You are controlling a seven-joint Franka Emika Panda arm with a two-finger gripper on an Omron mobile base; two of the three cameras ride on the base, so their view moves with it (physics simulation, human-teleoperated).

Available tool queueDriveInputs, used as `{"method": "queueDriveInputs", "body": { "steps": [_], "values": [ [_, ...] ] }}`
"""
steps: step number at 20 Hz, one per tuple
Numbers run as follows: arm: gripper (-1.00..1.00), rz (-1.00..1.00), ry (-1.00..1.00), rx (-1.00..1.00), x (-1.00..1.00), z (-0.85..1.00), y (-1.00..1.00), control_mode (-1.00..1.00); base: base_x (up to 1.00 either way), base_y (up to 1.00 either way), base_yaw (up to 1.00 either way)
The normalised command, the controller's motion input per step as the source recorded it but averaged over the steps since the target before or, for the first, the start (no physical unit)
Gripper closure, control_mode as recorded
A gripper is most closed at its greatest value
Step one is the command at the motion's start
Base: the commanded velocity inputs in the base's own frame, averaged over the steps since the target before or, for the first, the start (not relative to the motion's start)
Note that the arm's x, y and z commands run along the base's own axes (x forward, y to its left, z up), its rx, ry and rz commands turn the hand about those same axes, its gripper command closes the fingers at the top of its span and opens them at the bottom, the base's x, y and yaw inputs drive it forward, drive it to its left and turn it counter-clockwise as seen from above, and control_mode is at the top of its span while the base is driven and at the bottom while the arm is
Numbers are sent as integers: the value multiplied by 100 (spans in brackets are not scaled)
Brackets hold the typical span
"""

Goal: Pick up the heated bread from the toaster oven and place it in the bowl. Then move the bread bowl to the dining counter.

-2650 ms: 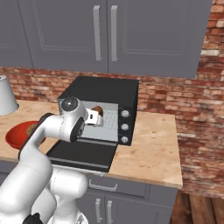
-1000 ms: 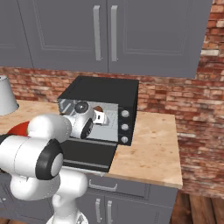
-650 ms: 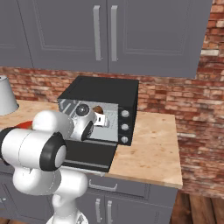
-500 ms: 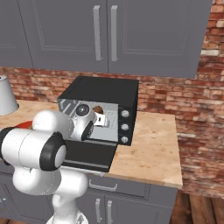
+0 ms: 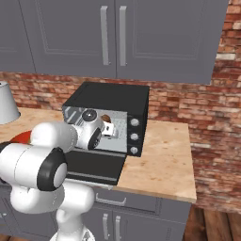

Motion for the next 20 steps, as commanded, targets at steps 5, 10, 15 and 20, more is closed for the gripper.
{"method": "queueDriveInputs", "body": {
  "steps": [5,10,15,20],
  "values": [
    [-100,0,22,0,-48,-15,-19,-100,0,0,0],
    [-100,0,14,0,-48,-18,-18,-100,0,0,0],
    [-100,-2,-20,4,6,48,0,-100,0,0,0],
    [-100,-1,-11,0,45,16,0,-100,0,0,0]
  ]
}}
